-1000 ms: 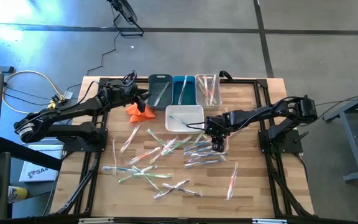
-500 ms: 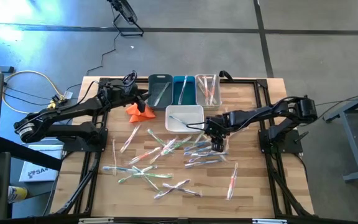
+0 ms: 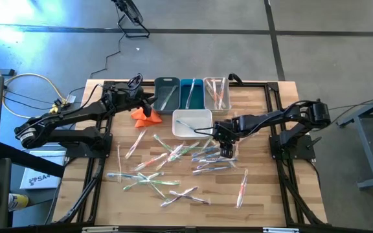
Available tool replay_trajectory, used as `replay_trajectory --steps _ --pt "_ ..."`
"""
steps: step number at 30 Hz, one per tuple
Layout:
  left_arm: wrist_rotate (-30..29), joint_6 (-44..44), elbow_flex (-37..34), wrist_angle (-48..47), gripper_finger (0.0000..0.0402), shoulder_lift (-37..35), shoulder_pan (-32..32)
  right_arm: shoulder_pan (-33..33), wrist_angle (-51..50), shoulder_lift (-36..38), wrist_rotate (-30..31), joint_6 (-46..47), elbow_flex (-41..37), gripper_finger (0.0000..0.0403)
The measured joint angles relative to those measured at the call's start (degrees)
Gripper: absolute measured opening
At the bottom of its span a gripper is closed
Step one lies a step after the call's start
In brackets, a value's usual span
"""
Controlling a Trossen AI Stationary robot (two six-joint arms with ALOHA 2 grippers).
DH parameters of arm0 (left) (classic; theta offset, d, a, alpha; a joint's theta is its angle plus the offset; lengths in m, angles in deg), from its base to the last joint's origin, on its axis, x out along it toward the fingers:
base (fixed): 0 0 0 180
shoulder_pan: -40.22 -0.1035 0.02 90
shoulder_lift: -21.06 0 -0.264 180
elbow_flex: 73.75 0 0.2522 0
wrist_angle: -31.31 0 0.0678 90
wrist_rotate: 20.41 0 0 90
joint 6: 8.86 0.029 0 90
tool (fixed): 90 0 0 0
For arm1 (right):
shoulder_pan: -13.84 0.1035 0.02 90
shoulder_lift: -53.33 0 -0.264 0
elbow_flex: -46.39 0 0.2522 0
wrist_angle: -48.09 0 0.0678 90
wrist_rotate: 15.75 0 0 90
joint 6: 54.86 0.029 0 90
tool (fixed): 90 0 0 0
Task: Pick & Place Toothbrushes
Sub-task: Put the blue toothbrush into the white bin
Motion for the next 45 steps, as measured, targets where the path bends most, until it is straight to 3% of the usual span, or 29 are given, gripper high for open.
replay_trajectory --steps 22,35,45 --pt "0.0 0.0 0.0 -0.1 0.0133 0.0 0.0 0.0 5.6 -1.8 0.2 0.2 -2.8 0.0137" --pt "0.0 0.0 0.0 -0.1 0.0133 0.0 0.0 0.0 5.0 -1.8 -0.4 -0.1 -2.9 0.0042" --pt "0.0 0.0 0.0 0.0 0.0133 0.0 0.0 2.0 3.1 -0.6 0.3 -0.4 -2.7 0.0031"
